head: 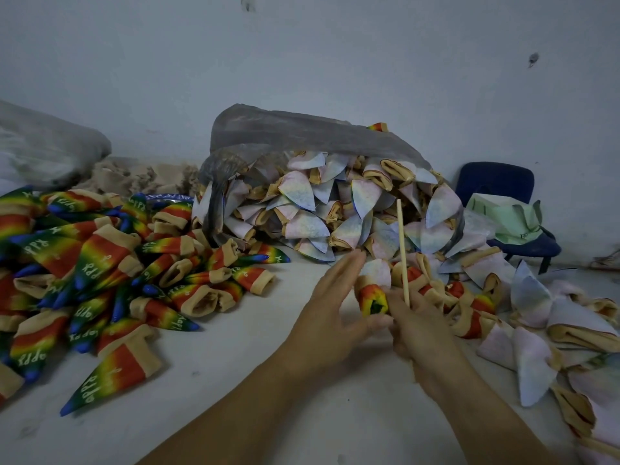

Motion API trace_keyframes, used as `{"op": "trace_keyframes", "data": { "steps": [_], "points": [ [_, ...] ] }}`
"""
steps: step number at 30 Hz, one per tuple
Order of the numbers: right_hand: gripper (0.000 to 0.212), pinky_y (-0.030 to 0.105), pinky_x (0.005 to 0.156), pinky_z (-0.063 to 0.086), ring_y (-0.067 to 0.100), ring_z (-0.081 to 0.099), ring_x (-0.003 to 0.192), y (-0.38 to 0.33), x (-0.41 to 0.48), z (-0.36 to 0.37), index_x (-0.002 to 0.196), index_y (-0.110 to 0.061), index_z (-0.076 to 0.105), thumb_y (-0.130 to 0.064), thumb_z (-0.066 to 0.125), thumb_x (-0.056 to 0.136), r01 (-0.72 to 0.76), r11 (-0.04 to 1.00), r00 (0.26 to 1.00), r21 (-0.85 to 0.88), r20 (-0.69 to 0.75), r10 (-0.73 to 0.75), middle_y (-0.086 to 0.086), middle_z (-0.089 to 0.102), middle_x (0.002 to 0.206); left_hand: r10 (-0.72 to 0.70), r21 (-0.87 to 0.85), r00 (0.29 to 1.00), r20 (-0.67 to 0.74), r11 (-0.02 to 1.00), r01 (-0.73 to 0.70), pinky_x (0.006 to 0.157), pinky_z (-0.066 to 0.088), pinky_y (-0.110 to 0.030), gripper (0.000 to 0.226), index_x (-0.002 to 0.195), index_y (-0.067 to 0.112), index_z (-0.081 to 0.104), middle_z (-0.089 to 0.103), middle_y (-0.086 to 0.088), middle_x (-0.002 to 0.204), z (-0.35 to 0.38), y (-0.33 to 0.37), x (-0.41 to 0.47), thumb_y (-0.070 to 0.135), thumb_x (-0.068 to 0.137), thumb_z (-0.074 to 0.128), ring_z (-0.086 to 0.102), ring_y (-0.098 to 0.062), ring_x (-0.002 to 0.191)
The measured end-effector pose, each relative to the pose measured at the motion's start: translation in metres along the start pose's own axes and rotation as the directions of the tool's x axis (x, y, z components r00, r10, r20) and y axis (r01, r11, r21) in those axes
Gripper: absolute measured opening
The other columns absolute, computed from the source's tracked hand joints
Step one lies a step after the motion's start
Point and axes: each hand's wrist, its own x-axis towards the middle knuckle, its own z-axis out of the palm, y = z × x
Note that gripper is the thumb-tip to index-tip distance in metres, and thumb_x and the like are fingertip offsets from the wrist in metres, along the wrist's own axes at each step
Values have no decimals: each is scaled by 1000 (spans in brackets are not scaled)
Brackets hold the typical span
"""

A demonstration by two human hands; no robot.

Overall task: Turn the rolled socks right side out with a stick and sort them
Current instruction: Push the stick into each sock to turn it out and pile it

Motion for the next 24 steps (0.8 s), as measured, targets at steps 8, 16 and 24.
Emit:
{"op": "trace_keyframes", "data": {
  "steps": [8, 16, 24],
  "points": [
    [27, 19, 38, 26, 3, 34, 33, -2, -2, 3, 81, -20, 61, -40, 49, 95, -51, 998, 997, 45, 68, 47, -9, 41, 43, 62, 117, 998, -30, 991, -58, 94, 31, 1, 53, 138, 44, 46, 48, 28, 126, 4, -5, 0, 37, 90, 68, 41, 16, 116],
    [31, 24, 52, 32, 0, 48, 45, 6, 2, 2, 75, -21, 61, -43, 48, 93, 94, 975, 995, -199, -22, -100, -7, 63, 61, -119, 15, 978, -170, 992, 123, 63, 42, -10, 20, 85, 39, 57, 59, 13, 81, -1, -8, 5, 57, 84, 64, 53, 3, 77],
    [23, 36, 75, 41, 23, 53, 97, 25, 30, -24, 90, -25, 60, -43, 46, 92, 80, 965, 954, -249, -261, -146, 13, 57, 106, -187, 349, 980, 63, 924, 154, 108, 18, -23, 62, 152, 32, 34, 32, 10, 156, 8, -25, 14, 58, 97, 46, 22, -7, 141]
  ]
}}
